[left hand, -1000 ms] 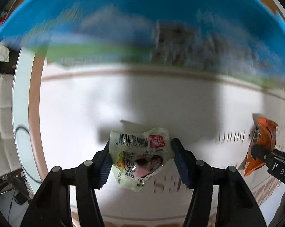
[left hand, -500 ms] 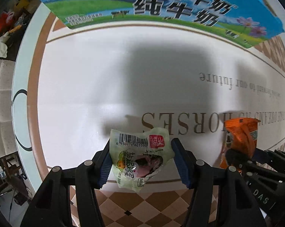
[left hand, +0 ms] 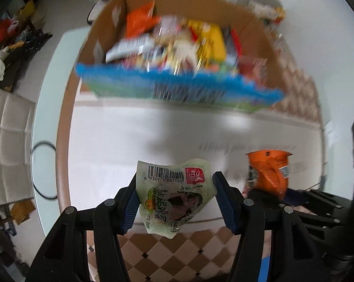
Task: Organize snacks
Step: 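Carry both packets into the box and open both tools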
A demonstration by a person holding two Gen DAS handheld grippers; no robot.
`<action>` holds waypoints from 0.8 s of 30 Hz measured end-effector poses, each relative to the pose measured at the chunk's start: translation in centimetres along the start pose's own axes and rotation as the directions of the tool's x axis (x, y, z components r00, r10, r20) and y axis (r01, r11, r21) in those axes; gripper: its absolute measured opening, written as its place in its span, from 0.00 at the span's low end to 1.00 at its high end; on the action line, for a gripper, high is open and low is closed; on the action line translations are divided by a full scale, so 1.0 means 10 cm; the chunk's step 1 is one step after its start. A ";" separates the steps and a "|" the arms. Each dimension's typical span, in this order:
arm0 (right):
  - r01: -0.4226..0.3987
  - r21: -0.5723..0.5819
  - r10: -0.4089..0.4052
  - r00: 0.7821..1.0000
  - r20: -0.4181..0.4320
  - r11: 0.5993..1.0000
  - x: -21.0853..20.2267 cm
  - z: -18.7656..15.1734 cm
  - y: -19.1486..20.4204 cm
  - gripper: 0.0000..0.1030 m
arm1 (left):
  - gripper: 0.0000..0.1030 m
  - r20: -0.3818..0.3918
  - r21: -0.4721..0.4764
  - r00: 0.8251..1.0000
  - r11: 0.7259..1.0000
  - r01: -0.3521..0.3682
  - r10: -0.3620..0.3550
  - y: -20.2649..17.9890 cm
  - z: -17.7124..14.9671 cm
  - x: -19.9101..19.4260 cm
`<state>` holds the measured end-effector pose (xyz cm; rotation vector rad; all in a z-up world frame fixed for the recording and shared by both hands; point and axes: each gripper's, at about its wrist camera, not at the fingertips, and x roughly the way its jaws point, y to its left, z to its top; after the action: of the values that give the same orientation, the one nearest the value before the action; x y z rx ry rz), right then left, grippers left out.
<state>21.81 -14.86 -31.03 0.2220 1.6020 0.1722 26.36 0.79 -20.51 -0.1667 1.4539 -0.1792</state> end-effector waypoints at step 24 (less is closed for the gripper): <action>0.032 0.009 -0.032 0.995 0.089 0.999 0.01 2.81 0.17 0.39 | 0.55 -0.203 -0.039 0.979 0.999 -0.018 0.010 0.32 2.68 0.89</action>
<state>49.93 -13.96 -31.91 0.2073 1.5164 0.1294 54.05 2.00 -26.91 -0.1751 1.6622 -0.1588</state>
